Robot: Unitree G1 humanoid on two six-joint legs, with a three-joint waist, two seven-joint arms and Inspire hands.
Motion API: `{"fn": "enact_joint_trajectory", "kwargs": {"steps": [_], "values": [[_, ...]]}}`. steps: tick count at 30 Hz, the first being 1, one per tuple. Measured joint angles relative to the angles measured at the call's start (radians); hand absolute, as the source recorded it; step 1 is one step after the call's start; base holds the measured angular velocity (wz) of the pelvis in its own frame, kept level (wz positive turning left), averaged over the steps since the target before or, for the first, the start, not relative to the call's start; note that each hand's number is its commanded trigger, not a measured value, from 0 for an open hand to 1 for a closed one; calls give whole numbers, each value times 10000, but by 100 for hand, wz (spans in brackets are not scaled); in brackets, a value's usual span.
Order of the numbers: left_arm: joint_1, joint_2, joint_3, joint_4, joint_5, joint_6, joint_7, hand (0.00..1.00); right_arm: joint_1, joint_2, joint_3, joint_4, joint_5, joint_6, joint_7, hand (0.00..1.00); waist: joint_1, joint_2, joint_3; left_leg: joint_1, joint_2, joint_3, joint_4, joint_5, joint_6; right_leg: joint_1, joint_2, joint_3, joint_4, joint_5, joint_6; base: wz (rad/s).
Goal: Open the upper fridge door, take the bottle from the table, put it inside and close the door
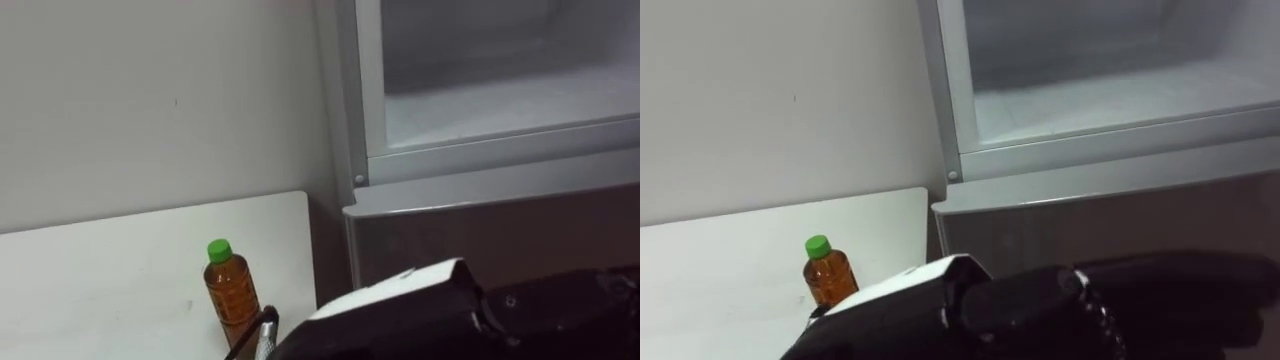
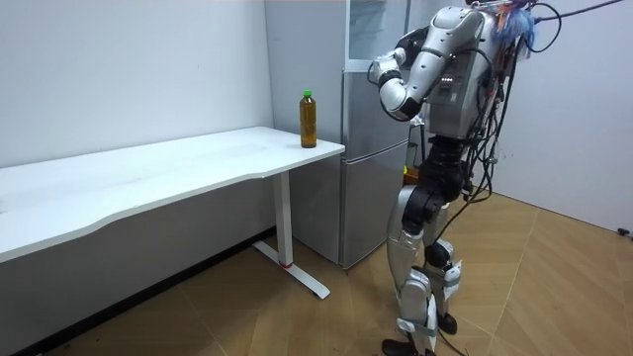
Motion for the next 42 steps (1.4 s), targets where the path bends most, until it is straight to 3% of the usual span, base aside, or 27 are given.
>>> {"fn": "enact_joint_trajectory", "kwargs": {"steps": [7, 11, 16, 19, 24, 29, 31, 34, 42], "values": [[-116, -239, -362, 397, 6, 17, 64, 0, -225, 48, 68, 12, -16, 9, 150, 0, -542, -60, 7, -13, 99, 331, -18, -1, -5, -169, 34, 307, -40, 13, -17, -14], [-746, -376, -659, 720, -9, 5, 169, 0, -375, 83, 54, 12, -66, 9, 278, 0, -1048, -109, 16, 1, 96, 441, -25, -1, -6, -181, 38, 395, -56, 12, -14, -8], [-1595, -417, -1329, 1236, -102, -8, 705, 0, -560, 113, 48, -2, -56, 38, 390, 0, -1673, -81, 4, 82, 127, 1157, -21, -3, -8, -390, 85, 934, -52, 24, -31, -32], [-1650, -627, -1811, 1358, -98, 1, 950, 0, -647, 148, 6, -13, -68, 47, 390, 0, -1892, -51, -9, 145, 163, 1488, -26, -4, -10, -502, 114, 1298, -37, 44, -47, -38], [-1687, -728, -2002, 1473, -103, 18, 1115, 0, -740, 159, -70, -13, -66, 62, 417, 0, -2352, 94, -18, 321, 283, 1873, -21, -41, -73, -511, 191, 1363, -22, 71, -90, -34], [-2448, -784, -2503, 1909, -113, 25, 1325, 0, -800, 135, -111, -27, -15, 61, 503, 0, -2597, 147, 7, 392, 326, 2138, -40, -77, -133, -643, 322, 1647, -24, 109, -152, -26], [-2788, -928, -2684, 2182, -123, 25, 1390, 0, -833, 41, -112, -27, -16, 63, 548, 0, -2613, 261, 45, 588, 358, 2368, -65, -112, -190, -639, 392, 1928, -24, 116, -163, -48], [-2815, -1101, -2725, 2324, -125, 27, 1416, 0, -881, -4, -232, -28, -35, 68, 618, 0, -2840, 379, 96, 707, 430, 2525, -99, -122, -208, -668, 435, 2038, -18, 122, -171, -36], [-3215, -1375, -3047, 2653, -110, 46, 1428, 0, -967, -94, -274, -13, -106, 119, 611, 0, -2998, 401, 83, 805, 519, 2600, -108, -203, -340, -846, 667, 2444, 20, 179, -264, -23]]}}
